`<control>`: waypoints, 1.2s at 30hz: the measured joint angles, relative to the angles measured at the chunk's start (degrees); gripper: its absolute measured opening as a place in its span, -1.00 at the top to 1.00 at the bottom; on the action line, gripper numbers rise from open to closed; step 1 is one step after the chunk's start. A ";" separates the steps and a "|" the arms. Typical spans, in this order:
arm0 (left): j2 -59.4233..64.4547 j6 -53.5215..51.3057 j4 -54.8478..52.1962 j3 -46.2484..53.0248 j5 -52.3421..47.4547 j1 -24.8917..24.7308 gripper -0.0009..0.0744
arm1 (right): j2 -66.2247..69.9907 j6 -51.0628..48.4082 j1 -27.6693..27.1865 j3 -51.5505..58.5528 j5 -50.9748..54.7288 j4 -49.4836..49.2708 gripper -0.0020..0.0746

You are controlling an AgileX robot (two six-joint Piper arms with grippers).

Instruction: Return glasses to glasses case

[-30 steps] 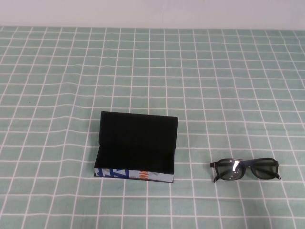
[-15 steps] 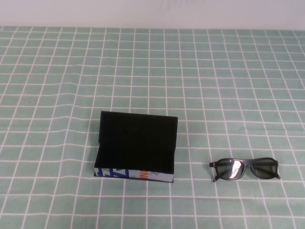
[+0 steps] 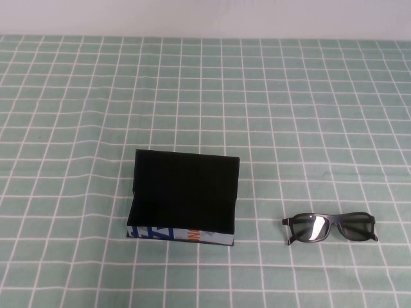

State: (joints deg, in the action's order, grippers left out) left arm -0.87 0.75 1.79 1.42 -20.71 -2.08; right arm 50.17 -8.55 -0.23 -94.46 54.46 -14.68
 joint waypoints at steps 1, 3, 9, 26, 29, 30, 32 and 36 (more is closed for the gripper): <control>0.00 0.00 0.00 0.00 0.00 0.00 0.99 | 2.37 -0.12 0.31 -1.19 1.90 -0.55 0.98; 0.00 0.00 0.00 0.00 0.00 0.00 0.99 | 5.87 -1.86 1.01 -2.21 3.52 -1.24 0.98; 0.00 0.00 0.00 0.00 0.00 0.00 0.99 | 11.26 -20.75 1.87 -2.21 4.44 -5.28 0.98; 0.00 0.00 0.00 0.00 0.00 0.00 0.99 | 29.47 -39.60 21.82 5.48 17.60 21.91 0.98; 0.00 0.00 0.00 0.00 0.00 0.00 0.99 | 32.21 -39.32 21.95 9.27 17.27 17.19 0.98; 0.00 0.00 0.00 0.00 0.00 0.00 0.99 | 32.84 -39.22 22.05 10.70 17.15 15.76 0.98; 0.00 0.00 0.00 0.00 0.00 0.00 0.99 | 34.01 -38.51 21.98 14.76 16.91 13.50 0.98; 0.00 0.00 0.00 0.00 0.00 0.00 0.99 | 35.51 -33.42 21.98 21.96 16.74 12.50 0.98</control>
State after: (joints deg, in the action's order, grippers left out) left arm -0.87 0.75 1.79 1.42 -20.71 -2.08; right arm 85.68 -41.98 21.75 -72.50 71.20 -2.18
